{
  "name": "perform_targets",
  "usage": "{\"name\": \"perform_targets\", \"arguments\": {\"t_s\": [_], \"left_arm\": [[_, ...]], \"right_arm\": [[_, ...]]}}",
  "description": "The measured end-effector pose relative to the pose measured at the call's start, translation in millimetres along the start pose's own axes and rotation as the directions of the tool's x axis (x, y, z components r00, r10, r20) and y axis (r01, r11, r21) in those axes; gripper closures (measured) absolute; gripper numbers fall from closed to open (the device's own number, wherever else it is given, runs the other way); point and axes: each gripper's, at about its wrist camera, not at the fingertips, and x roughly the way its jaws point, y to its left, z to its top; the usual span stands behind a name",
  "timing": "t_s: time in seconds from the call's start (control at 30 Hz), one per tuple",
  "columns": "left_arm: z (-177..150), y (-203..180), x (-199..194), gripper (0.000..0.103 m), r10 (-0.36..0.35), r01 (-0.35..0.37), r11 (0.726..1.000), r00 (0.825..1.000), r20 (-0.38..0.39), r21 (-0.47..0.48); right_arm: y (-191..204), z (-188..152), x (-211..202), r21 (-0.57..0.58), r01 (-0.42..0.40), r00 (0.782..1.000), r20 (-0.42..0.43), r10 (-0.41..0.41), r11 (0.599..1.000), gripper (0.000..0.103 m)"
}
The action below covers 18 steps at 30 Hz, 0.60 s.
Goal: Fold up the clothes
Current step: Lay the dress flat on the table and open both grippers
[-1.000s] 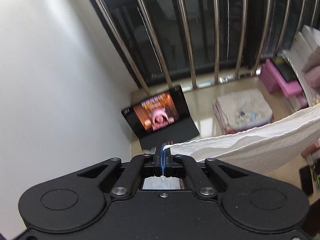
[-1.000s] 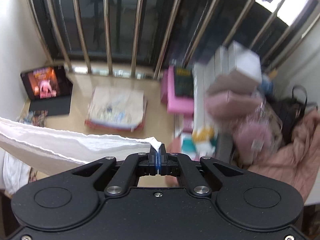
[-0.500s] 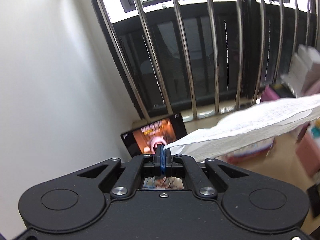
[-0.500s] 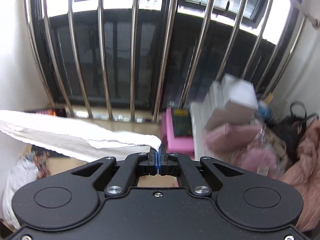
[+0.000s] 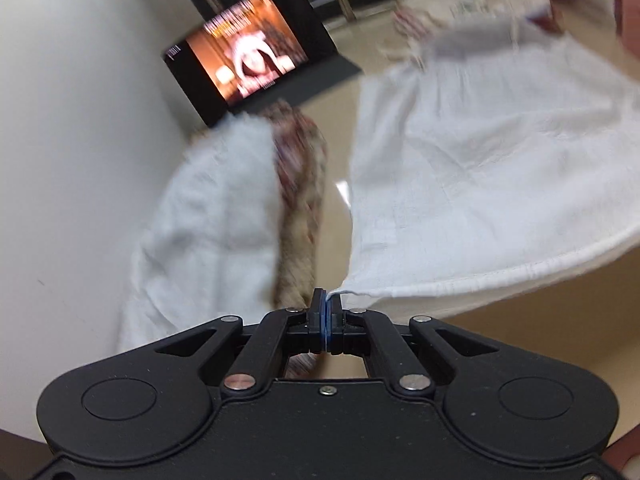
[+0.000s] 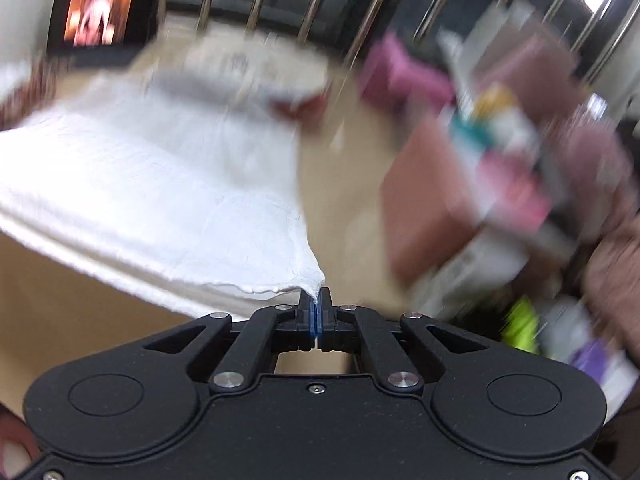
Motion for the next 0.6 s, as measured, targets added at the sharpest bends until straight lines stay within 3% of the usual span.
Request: {"name": "perform_targets", "arguments": {"t_s": [0.17, 0.43, 0.6], "left_arm": [[-34, -6, 19, 0.103, -0.026, 0.025, 0.998, 1.000, 0.008, 0.063], [-55, -18, 15, 0.103, -0.052, 0.047, 0.967, 0.999, 0.016, 0.250], [-70, -25, 10, 0.103, -0.070, 0.063, 0.949, 0.997, 0.013, 0.308]], "right_arm": [[26, -47, 28, -0.023, 0.005, 1.000, -0.016, -0.005, 1.000, 0.103], [31, -64, 25, -0.069, 0.010, 1.000, -0.012, -0.011, 0.998, 0.103], [31, -71, 23, -0.092, 0.013, 0.999, -0.028, -0.016, 0.996, 0.103]]}}
